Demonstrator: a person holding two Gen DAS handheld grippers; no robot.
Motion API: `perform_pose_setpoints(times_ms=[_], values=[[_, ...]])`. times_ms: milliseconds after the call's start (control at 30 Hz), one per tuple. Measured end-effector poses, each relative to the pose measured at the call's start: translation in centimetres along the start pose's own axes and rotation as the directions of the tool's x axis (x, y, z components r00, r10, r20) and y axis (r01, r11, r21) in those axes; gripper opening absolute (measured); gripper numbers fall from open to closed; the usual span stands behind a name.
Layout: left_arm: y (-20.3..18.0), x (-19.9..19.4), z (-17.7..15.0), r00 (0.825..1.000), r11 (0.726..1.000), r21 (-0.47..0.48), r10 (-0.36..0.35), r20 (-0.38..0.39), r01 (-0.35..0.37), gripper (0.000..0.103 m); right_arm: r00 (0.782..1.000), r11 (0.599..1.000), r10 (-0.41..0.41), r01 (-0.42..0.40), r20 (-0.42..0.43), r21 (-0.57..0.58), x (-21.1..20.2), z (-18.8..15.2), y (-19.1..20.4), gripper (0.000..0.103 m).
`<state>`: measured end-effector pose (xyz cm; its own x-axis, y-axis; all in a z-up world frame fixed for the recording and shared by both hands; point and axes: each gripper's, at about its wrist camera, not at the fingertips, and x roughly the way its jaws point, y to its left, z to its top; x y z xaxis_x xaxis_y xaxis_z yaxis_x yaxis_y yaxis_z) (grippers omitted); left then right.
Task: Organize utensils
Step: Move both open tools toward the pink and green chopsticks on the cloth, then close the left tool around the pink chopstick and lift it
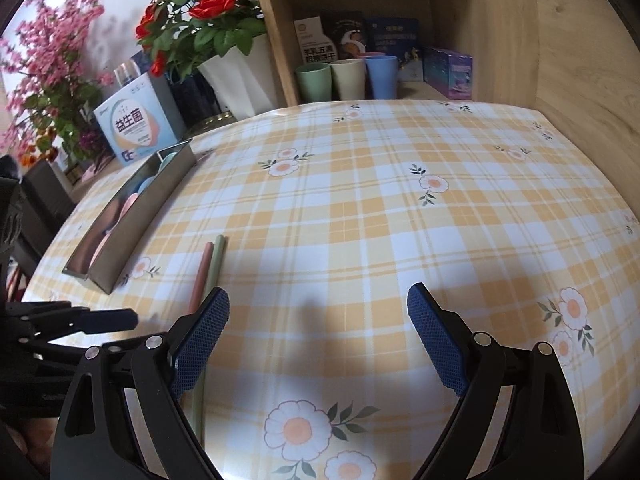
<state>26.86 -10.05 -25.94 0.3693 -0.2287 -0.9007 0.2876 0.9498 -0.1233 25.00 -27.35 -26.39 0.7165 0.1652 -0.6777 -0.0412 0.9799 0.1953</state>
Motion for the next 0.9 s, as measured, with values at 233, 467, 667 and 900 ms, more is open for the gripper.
perform_pose_setpoints(times_ms=[233, 467, 667, 900], values=[[-1.0, 0.7, -0.4, 0.999, 0.999, 0.036, 0.032, -0.011, -0.031, 0.054, 1.0, 0.999, 0.004, -0.004, -0.002, 0.043, 0.0, -0.1, -0.8, 0.088], [-0.5, 0.5, -0.5, 1.0, 0.999, 0.028, 0.03, 0.01, -0.03, 0.027, 1.0, 0.999, 0.01, -0.009, -0.009, 0.047, 0.2, -0.1, -0.8, 0.088], [0.6, 0.2, -0.5, 0.998, 0.998, -0.001, 0.065, 0.02, -0.065, 0.022, 1.0, 0.999, 0.012, -0.011, -0.016, 0.053, 0.2, -0.1, -0.8, 0.088], [1.8, 0.1, -0.7, 0.996, 0.996, -0.034, 0.085, 0.018, -0.084, 0.022, 1.0, 0.998, 0.015, -0.014, -0.019, 0.053, 0.3, -0.2, -0.9, 0.088]])
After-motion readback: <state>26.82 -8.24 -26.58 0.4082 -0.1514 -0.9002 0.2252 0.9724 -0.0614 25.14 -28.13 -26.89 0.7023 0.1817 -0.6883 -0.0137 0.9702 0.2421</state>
